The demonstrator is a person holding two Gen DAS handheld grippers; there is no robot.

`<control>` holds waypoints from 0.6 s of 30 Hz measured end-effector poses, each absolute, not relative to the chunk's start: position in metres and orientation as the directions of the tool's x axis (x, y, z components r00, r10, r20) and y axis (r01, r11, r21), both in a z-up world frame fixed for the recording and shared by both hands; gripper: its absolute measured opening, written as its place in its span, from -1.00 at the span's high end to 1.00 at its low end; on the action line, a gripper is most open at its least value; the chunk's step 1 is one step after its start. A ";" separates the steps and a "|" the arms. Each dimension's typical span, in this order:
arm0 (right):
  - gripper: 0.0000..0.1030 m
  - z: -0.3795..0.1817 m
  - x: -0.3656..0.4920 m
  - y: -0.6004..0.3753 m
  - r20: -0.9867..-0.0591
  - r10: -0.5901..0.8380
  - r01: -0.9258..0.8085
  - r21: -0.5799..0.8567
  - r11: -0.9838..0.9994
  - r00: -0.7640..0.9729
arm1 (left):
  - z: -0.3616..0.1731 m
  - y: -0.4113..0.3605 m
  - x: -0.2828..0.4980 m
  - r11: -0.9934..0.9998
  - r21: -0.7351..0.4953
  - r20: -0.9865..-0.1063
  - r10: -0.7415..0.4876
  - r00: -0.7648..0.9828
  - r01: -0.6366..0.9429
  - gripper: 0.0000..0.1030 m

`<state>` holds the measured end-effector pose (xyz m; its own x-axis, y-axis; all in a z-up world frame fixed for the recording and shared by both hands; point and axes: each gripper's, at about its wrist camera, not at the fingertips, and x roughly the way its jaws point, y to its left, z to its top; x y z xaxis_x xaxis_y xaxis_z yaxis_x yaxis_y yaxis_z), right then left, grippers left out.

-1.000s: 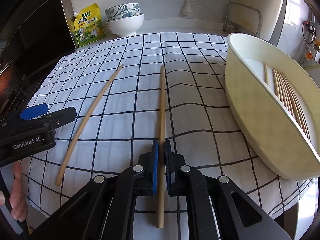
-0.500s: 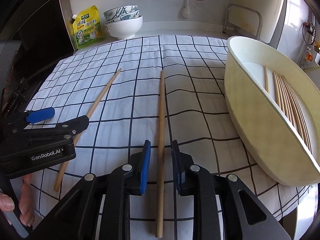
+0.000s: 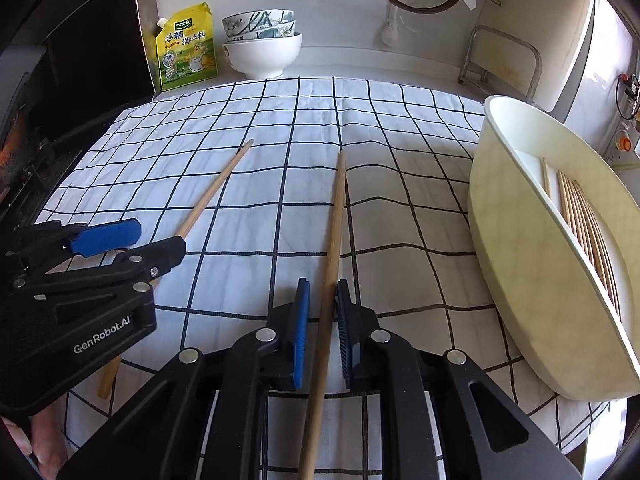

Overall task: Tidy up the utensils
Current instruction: 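Close the right gripper on one chopstick while the left gripper grasps the other, then lift both held chopsticks and carry them over the cream basin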

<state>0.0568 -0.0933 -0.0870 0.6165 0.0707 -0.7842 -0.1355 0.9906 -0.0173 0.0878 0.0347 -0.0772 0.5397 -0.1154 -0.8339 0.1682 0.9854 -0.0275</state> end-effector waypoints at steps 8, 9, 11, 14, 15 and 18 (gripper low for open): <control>0.88 -0.081 0.048 -0.100 -0.778 0.124 -0.126 0.058 0.990 0.616 | -0.072 0.048 0.083 0.981 -0.121 -0.837 -0.182 0.515 0.150 0.86; 0.88 -0.078 0.046 -0.101 -0.772 0.131 -0.128 0.065 0.990 0.621 | -0.069 0.048 0.081 0.981 -0.121 -0.834 -0.183 0.520 0.151 0.86; 0.88 -0.071 0.042 -0.101 -0.761 0.152 -0.134 0.085 0.987 0.631 | -0.062 0.049 0.077 0.981 -0.122 -0.827 -0.185 0.531 0.153 0.86; 0.88 -0.059 0.037 -0.102 -0.741 0.178 -0.146 0.109 0.983 0.647 | -0.049 0.049 0.073 0.979 -0.128 -0.814 -0.195 0.548 0.158 0.86; 0.88 -0.054 0.036 -0.103 -0.734 0.184 -0.148 0.114 0.982 0.654 | -0.044 0.049 0.072 0.978 -0.131 -0.809 -0.199 0.553 0.161 0.86; 0.88 -0.037 0.031 -0.110 -0.705 0.195 -0.145 0.131 0.981 0.682 | -0.029 0.045 0.070 0.974 -0.145 -0.792 -0.221 0.570 0.176 0.86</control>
<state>0.0312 -0.1099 -0.0369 0.6821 0.1955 -0.7046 -0.1454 0.9806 0.1312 0.0698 0.0450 -0.0292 0.5697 -0.2208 -0.7916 0.1764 0.9736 -0.1446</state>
